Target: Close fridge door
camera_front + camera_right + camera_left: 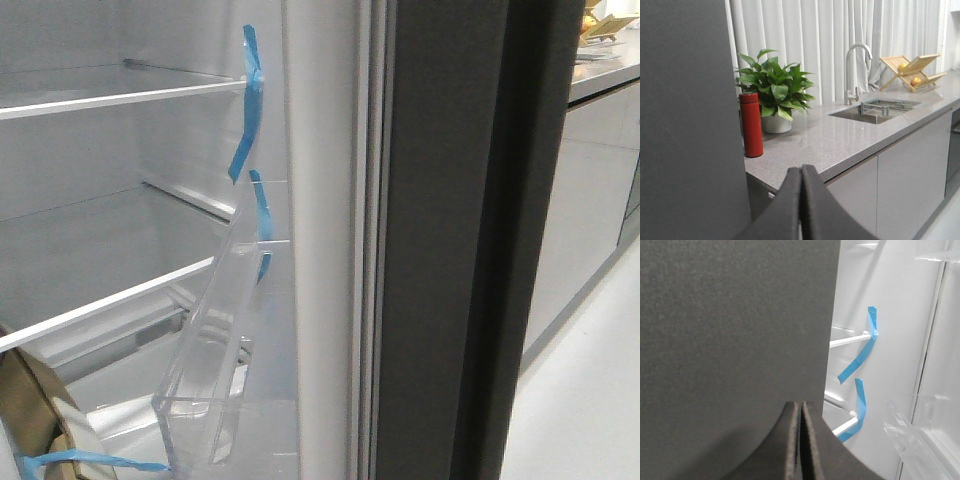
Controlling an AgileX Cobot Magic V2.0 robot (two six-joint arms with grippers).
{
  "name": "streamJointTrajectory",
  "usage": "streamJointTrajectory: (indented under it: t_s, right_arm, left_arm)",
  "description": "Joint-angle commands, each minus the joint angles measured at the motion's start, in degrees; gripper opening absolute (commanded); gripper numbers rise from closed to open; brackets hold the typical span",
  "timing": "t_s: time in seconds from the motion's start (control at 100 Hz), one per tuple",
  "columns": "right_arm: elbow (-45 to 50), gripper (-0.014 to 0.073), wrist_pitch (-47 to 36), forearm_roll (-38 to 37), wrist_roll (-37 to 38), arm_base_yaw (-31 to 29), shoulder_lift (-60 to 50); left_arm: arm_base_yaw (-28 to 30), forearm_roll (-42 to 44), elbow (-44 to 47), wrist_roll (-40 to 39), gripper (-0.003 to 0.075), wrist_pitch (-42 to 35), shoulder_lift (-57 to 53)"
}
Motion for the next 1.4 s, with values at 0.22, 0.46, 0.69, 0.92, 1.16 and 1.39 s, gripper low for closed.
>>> streamJointTrajectory:
  t_s: [0.22,0.46,0.69,0.92,1.16,1.39]
  right_arm:
    - [-5.91,-0.0076,2.02,1.67,0.02,0.05,3.14]
    - [-6.6,-0.0076,2.3,2.69,0.43,2.09,3.79]
    - [-11.33,-0.0076,1.96,2.69,0.43,6.7,9.68]
    - [-16.31,-0.0076,1.6,2.69,0.43,12.01,15.09]
    - [-20.38,-0.0076,1.48,2.69,0.43,17.92,17.38]
    - [-22.4,-0.0076,1.13,2.19,0.43,24.46,18.39]
  left_arm:
    - [-0.46,-0.09,1.6,-0.2,-0.002,-4.4,1.09]
    - [-0.46,-0.09,1.6,-0.2,-0.002,-4.4,1.09]
    - [-0.46,-0.09,1.6,-0.2,-0.0021,-4.4,1.09]
    - [-0.46,-0.09,1.6,-0.2,-0.0021,-4.4,1.09]
    - [-0.46,-0.09,1.6,-0.2,-0.0021,-4.4,1.09]
    - [-0.46,-0.09,1.6,-0.2,-0.0021,-4.4,1.09]
